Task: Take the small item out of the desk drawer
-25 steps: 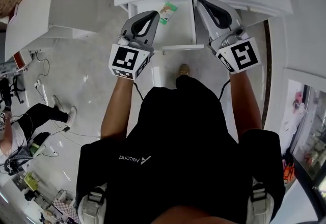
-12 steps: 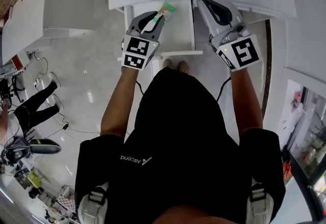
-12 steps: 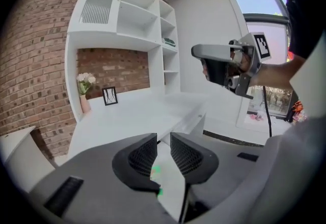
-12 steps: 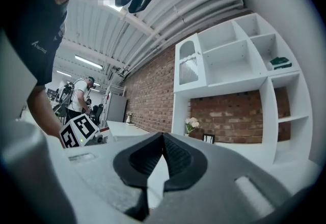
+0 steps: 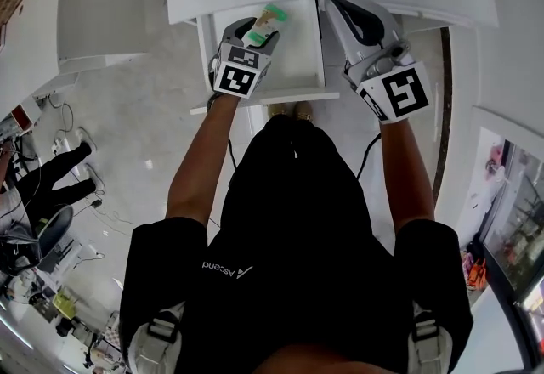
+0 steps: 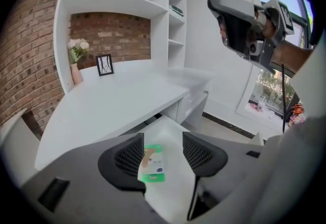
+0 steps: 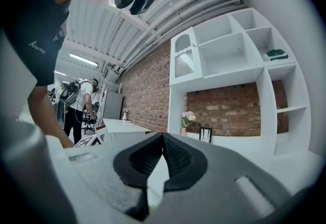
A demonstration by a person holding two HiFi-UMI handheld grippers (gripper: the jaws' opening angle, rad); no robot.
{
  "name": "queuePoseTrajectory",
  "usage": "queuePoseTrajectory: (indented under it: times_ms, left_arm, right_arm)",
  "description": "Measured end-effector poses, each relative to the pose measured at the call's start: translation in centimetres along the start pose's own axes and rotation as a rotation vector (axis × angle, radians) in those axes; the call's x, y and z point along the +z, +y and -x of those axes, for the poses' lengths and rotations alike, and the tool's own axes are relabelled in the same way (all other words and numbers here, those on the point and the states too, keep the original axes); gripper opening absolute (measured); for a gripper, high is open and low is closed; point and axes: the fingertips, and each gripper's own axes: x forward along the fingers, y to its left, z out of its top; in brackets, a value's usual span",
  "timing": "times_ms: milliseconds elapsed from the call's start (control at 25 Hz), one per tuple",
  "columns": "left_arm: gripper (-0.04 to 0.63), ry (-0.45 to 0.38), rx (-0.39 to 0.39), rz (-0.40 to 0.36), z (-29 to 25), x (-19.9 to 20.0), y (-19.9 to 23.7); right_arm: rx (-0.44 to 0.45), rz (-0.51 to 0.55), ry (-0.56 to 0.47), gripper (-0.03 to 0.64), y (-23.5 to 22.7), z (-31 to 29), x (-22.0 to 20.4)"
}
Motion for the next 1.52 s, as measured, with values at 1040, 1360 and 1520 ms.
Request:
queuePoseTrajectory:
  times_ms: [1040, 1360, 1520]
  left_arm:
    - [0.400, 0.354, -0.013, 0.108, -16.6, -9.7, 3.9]
    - [0.404, 0.406, -0.032, 0.096, -18.7, -10.5, 4.5]
    - [0.403, 0.415, -0.021, 0.085, -19.1, -10.8, 4.6]
  right_arm:
    - [-0.049, -0.088, 0.118, 0.003, -3.4, 0.3, -7.1]
    - [-0.065, -0.101, 0.145, 0.003, -4.0, 1.0, -8.8]
    - [-0.072, -0.104, 0.149, 0.003, -4.4, 1.5, -9.3]
